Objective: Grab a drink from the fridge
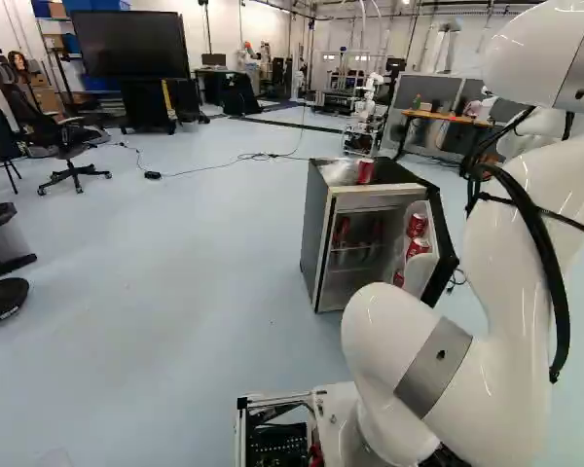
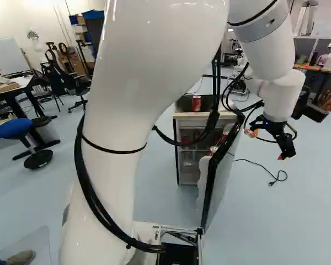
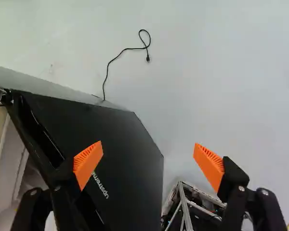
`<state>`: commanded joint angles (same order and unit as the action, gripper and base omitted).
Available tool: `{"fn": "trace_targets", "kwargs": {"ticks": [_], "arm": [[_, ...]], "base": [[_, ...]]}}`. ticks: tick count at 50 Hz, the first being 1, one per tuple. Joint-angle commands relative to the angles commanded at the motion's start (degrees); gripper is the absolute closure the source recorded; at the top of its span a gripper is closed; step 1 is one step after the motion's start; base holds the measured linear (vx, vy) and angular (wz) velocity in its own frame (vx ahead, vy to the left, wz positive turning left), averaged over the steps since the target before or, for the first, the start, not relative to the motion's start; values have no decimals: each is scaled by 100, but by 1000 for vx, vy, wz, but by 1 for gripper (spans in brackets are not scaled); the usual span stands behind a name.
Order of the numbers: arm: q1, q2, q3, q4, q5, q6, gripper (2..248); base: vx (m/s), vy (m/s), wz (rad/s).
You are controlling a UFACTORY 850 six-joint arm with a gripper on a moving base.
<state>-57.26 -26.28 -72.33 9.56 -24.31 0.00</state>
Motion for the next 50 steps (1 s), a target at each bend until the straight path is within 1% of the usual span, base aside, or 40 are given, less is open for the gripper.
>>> {"fn": "trace_targets", "kwargs": {"ticks": [11, 22, 39, 50], "arm": [[-28, 283, 378, -535, 34, 0, 3], [-34, 544, 747, -1146, 73, 0, 3], [15, 697, 1225, -2161, 150, 0, 3], [98, 732, 1479, -2823, 205, 0, 3]], "base": [[0, 0, 0], [0, 0, 0], [0, 0, 0], [0, 0, 0]]}}
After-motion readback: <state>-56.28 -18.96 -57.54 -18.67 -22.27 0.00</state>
